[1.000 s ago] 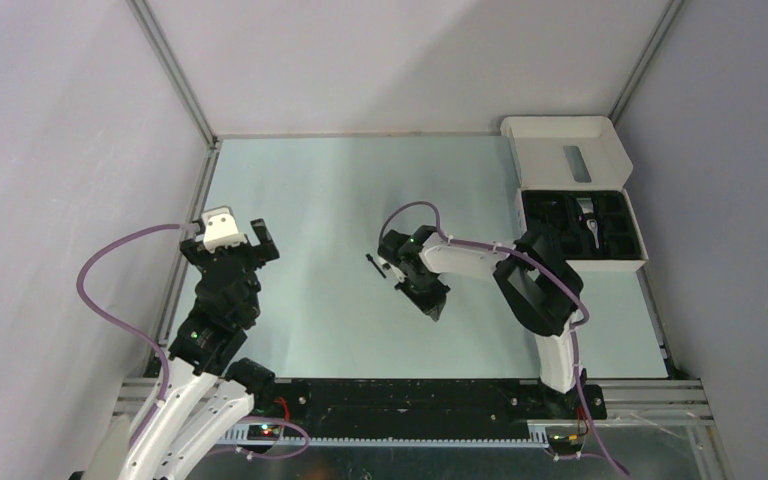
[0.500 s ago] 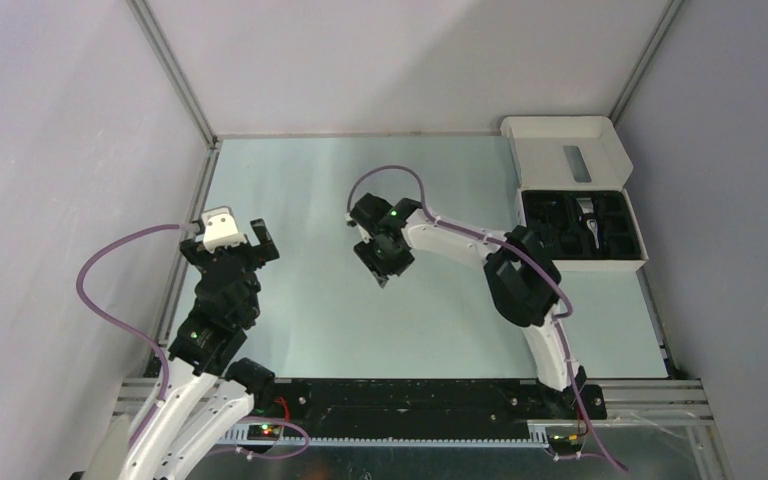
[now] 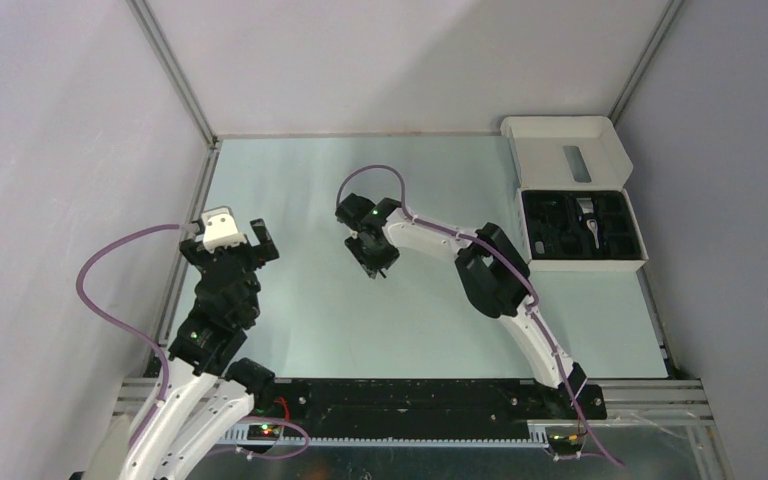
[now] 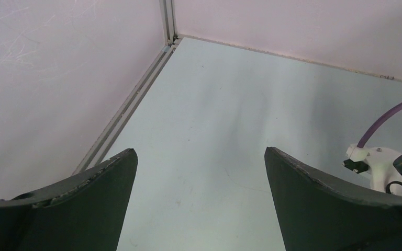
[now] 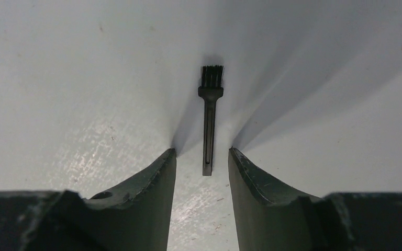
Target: Sort the hair-cutting tools
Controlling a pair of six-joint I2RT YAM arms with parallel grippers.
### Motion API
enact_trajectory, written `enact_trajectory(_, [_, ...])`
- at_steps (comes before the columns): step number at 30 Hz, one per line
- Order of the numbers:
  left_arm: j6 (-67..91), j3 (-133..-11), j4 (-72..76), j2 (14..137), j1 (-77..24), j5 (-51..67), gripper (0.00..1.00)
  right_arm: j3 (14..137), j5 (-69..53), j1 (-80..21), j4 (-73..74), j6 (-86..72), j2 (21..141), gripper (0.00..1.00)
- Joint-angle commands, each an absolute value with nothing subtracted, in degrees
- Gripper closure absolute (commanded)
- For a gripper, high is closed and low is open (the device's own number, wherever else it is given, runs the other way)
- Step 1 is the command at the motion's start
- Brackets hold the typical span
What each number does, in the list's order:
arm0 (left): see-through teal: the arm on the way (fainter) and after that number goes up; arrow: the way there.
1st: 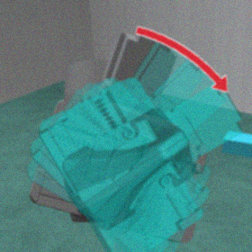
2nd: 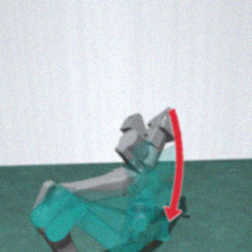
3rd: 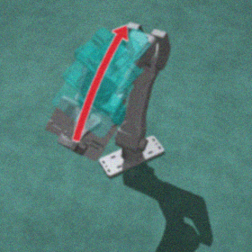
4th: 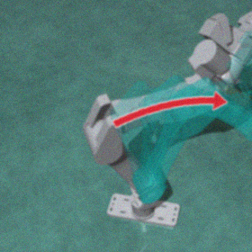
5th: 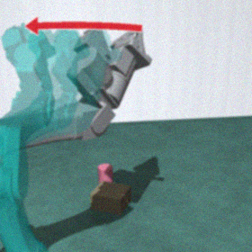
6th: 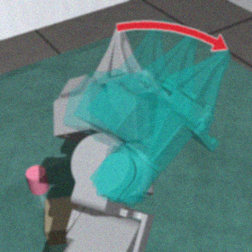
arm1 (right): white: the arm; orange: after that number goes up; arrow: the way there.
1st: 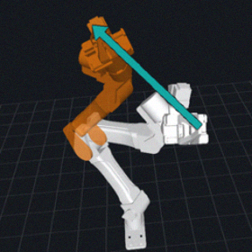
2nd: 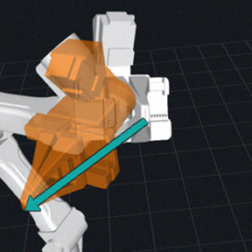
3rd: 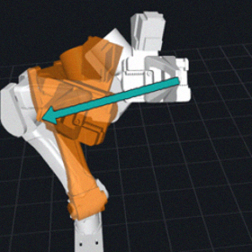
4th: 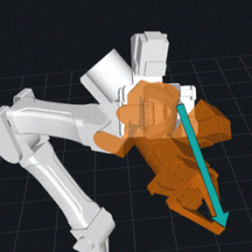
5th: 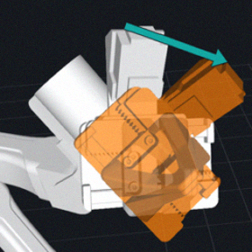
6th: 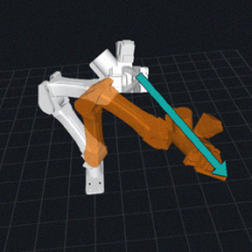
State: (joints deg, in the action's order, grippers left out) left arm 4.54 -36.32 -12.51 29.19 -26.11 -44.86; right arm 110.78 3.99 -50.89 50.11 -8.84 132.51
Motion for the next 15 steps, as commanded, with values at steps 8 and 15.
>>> enact_trajectory(8, [4.57, -35.71, -10.28, 28.87, -25.59, -45.66, 0.02, 116.73, 6.11, -51.22, 57.52, -9.44, 138.87, 0.67])
enact_trajectory(15, [4.57, -35.75, -10.26, 28.92, -25.53, -45.53, 0.02, 112.08, 3.75, -51.08, 61.21, -9.13, 138.49, 0.84])
